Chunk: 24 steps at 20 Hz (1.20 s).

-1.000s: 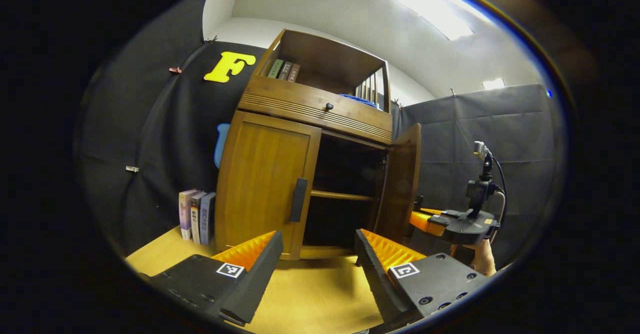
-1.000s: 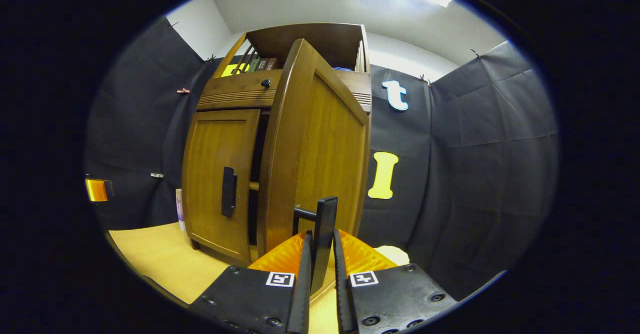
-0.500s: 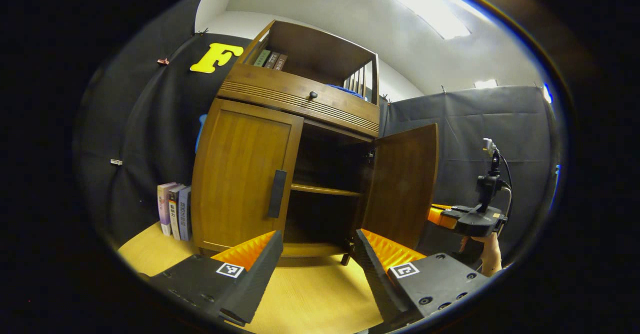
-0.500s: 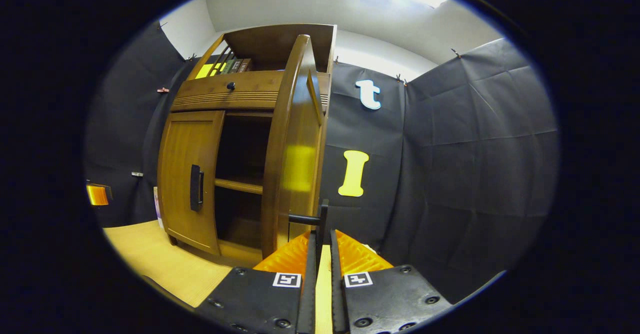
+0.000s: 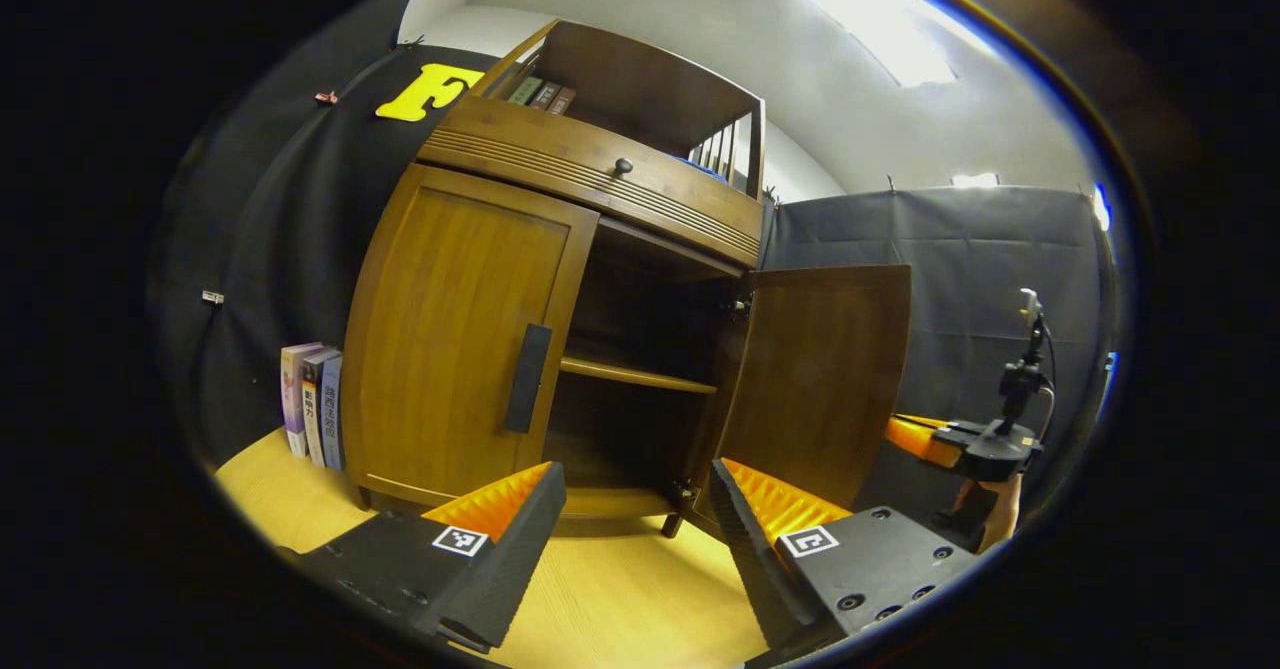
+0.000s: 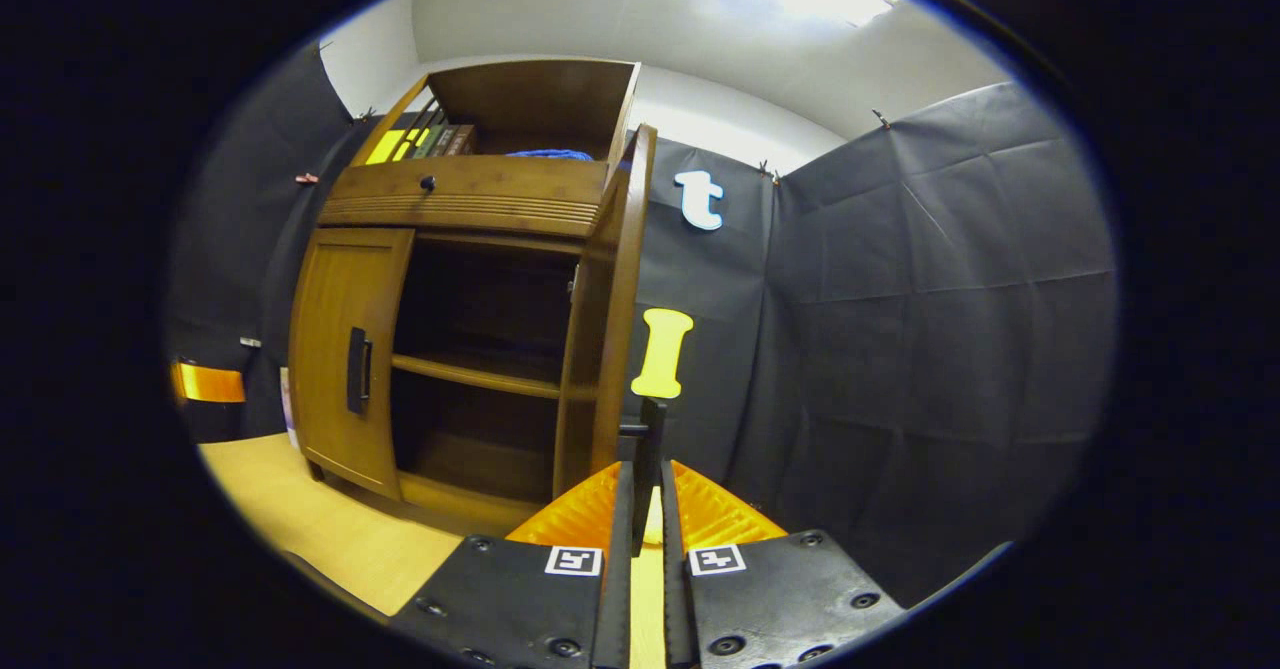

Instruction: Open the right door of the double-door shoe cabinet with the right hand, and open the left door with the left hand.

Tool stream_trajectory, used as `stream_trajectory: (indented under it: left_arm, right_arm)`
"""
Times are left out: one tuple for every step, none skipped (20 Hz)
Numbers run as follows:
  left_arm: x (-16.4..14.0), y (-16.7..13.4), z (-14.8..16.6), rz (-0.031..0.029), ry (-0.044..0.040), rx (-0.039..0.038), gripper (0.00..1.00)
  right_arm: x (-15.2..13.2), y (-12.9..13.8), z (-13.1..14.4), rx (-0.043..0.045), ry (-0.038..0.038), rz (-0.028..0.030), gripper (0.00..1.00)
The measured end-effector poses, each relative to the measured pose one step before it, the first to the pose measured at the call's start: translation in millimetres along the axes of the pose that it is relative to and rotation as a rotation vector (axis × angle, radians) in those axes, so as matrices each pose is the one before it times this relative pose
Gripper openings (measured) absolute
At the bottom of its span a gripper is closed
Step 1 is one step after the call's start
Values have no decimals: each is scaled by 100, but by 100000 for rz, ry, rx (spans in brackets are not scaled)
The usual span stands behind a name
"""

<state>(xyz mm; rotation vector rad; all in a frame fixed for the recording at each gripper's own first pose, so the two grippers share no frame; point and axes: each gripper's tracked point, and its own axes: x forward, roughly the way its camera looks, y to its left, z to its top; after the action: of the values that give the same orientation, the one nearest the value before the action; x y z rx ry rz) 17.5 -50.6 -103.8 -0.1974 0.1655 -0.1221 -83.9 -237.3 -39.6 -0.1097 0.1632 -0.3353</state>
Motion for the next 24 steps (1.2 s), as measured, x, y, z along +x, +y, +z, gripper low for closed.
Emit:
stream_trajectory:
  left_arm:
    - [385, 69, -462, 622, 930, -113, 90]
    - [319, 161, -267, 874, 742, -287, 90]
    - [361, 181, -213, 956, 351, -91, 90]
    - [449, 348, 102, 1159, -251, 579, 90]
    - [593, 774, 410, 2374, -1550, 1789, 90]
    - [646, 1054, 372, 3634, -1628, 2666, 90]
    - [740, 1223, 420, 4140, -1413, 3424, 90]
    - [990, 1167, 227, 3597, -1195, 3101, 90]
    - [1109, 819, 329, 2380, -1255, 1978, 90]
    - [967, 499, 247, 2038, -1048, 1078, 90]
    - [1053, 487, 489, 1354, -1732, 281, 85]
    - [1141, 406, 479, 1310, -1733, 95, 90]
    - [1130, 451, 246, 1395, -879, 513, 90]
    - [1251, 320, -138, 1044, 172, 1294, 90]
    - [1361, 295, -93, 840, 623, 1917, 90]
    - [1224, 174, -69, 518, 261, 1771, 94]
    - [1230, 308, -149, 817, -176, 452, 90]
    - [1210, 138, -235, 982, -422, -115, 90]
    - [1290, 195, -342, 839, -404, 286, 90]
    - [1211, 174, -495, 1224, -80, 1443, 89]
    - [1198, 353, -470, 1921, 292, 1781, 89]
    - [1126, 185, -847, 1267, 839, 1174, 89]
    - [1009, -91, -636, 58, 909, 1123, 85]
    - [887, -160, -550, -116, 891, 1003, 88]
  right_arm:
    - [-537, 178, 16, 1445, 125, 1076, 17]
    - [-661, 83, 19, 435, -153, 1083, 18]
    - [-629, 395, 163, 34, -382, 1473, 19]
    - [-702, 647, 91, 265, -499, 2414, 23]
    - [-707, 673, 211, -140, -546, 1978, 22]
    - [-954, 434, 306, -774, -980, 2399, 33]
    - [-802, 705, 420, -762, -1245, 2481, 44]
    - [-313, 243, -22, -913, -964, 895, 51]
    - [-482, 326, 224, -788, -437, 1250, 55]
    - [-428, 284, 142, -817, -263, 41, 68]
    - [-228, 72, 144, -767, -284, -661, 81]
    - [-412, 84, 333, -745, -218, -328, 94]
    - [-74, -77, 36, -346, 5, -593, 93]
    - [-607, -129, -46, -18, 468, -346, 94]
    - [-165, -43, -71, 480, 816, -367, 94]
    - [-233, -144, -229, 534, 1139, -235, 94]
    - [-131, -104, -258, 399, 1240, -433, 94]
    - [-205, -212, -213, 118, 799, -553, 94]
    - [-130, -241, -64, -287, 391, -751, 94]
    - [-64, -343, -5, -815, -179, -745, 94]
    - [26, -393, 73, -1087, -286, -1356, 94]
    - [199, -452, -14, -1018, 91, -1448, 94]
    - [194, -455, -141, -341, 495, -1223, 94]
    - [140, -228, -206, 330, 980, -717, 94]
